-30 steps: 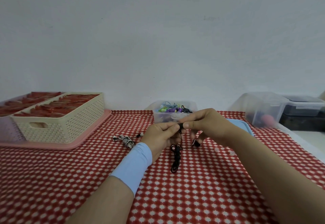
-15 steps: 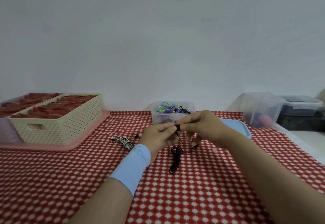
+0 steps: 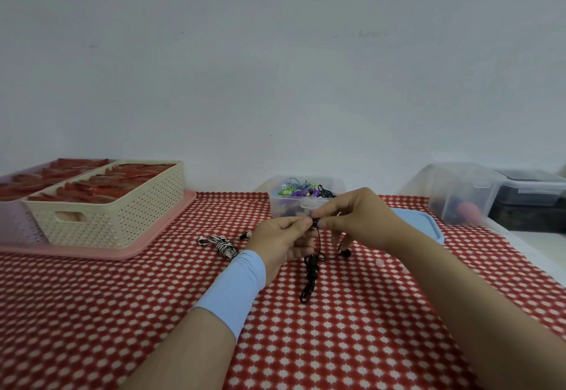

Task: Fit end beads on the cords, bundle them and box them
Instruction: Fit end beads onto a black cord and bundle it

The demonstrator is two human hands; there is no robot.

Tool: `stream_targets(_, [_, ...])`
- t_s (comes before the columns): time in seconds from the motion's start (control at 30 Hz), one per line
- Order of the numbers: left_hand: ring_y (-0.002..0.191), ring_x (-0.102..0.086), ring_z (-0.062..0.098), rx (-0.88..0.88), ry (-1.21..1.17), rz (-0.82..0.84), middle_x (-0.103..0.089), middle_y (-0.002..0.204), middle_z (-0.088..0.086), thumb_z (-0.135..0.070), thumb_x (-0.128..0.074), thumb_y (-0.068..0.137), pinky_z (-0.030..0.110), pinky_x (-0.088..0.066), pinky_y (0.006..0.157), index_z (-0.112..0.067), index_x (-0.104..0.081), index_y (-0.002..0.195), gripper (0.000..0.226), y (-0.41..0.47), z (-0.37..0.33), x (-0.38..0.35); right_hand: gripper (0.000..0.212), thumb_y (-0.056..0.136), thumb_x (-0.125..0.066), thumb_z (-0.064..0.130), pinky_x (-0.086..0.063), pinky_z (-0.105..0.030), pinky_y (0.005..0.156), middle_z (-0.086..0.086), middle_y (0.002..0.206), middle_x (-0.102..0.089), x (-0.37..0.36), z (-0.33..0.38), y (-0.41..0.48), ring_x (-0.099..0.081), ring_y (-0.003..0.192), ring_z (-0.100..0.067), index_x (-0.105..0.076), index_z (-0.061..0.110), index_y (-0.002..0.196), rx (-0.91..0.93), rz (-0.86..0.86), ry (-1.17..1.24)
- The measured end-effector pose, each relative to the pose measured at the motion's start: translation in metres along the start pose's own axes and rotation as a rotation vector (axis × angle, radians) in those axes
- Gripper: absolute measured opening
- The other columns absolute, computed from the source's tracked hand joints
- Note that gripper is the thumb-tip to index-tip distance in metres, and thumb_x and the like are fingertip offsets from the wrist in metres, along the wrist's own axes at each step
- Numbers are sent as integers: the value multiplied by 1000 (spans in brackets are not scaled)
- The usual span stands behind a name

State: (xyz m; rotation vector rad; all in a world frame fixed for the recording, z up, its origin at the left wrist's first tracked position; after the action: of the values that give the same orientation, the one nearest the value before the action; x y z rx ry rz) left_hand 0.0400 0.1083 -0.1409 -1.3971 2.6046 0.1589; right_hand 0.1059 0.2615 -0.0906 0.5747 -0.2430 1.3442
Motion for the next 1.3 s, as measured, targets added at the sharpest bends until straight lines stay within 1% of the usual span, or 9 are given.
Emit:
stream_targets(0.27, [63, -67, 13, 36, -26, 22, -71, 79, 8, -18, -61, 95, 22, -57, 58, 0, -69, 106, 22, -1, -1, -1, 17, 86, -79, 7, -63, -44, 59, -3, 77, -77, 3, 5, -1, -67, 62, -29, -83, 23, 87, 57, 1, -72])
stream_targets(0.4, [64, -67, 13, 47, -28, 23, -71, 80, 8, -20, -61, 95, 23, -56, 59, -2, -70, 104, 22, -1, -1, -1, 13, 85, -79, 7, -62, -45, 60, 1, 75, -77, 2, 4, -1, -67, 65, -42, -83, 20, 86, 73, -19, -81])
stream_targets(0.53, [64, -65, 13, 37, -28, 29, -70, 76, 6, -18, -62, 94, 22, -55, 60, -2, -70, 104, 20, 0, -1, 0, 13, 83, -82, 9, -60, -32, 59, -1, 77, -77, 4, 6, 0, -65, 62, -25, -83, 22, 85, 97, 6, -105])
stream_targets(0.77, [64, -64, 12, 24, -38, 39, -70, 71, 4, -12, -63, 93, 21, -55, 60, -1, -68, 109, 20, 0, 0, 1, 17, 82, -82, 9, -60, -29, 68, 7, 80, -78, -1, 6, 1, -64, 64, -7, -83, 26, 87, 136, -19, -160])
stream_targets(0.9, [63, -65, 13, 30, -43, 42, -70, 73, 4, -13, -62, 94, 21, -56, 58, -3, -70, 102, 15, 0, -1, 0, 19, 81, -82, 6, -56, -25, 60, 4, 75, -77, 1, 6, 0, -65, 62, -15, -83, 25, 83, 112, -34, -79])
stream_targets(0.97, [63, -65, 13, 27, -41, 36, -71, 73, 5, -12, -62, 93, 21, -56, 59, -3, -70, 102, 15, 0, -1, 1, 21, 81, -82, 6, -56, -25, 61, 4, 74, -77, -1, 6, 1, -66, 63, -15, -82, 26, 81, 112, -45, -74])
stream_targets(1.07, [66, -64, 13, 9, -48, 41, -70, 77, 6, -8, -64, 92, 22, -57, 62, -2, -70, 105, 16, 1, 0, 1, 15, 83, -81, 10, -58, -28, 65, 3, 82, -79, 0, 6, 0, -68, 66, -11, -83, 24, 89, 97, 8, -75])
stream_targets(1.17, [68, -63, 14, -3, -63, 45, -69, 79, 7, -5, -66, 89, 23, -57, 63, -1, -71, 104, 16, 1, 1, 1, 13, 86, -79, 12, -60, -33, 60, -5, 86, -78, 3, 3, -4, -68, 66, -19, -82, 17, 98, 7, 48, 44])
stream_targets(1.3, [67, -65, 13, -10, -57, 35, -70, 78, 7, -4, -69, 87, 22, -57, 62, 2, -70, 107, 21, 2, 1, 2, 13, 84, -80, 6, -56, -28, 54, -9, 78, -77, 0, 4, -3, -63, 61, -22, -83, 18, 88, 29, 11, 64])
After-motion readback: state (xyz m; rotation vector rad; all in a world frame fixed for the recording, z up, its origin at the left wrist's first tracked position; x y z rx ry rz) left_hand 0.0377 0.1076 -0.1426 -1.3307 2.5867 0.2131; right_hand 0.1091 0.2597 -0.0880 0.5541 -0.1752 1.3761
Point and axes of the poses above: each hand's wrist, its own y-axis towards the middle knuckle, its own x-axis out of the back of the hand, z = x × y, the point moved 3 cm from there along y, towards the middle knuckle
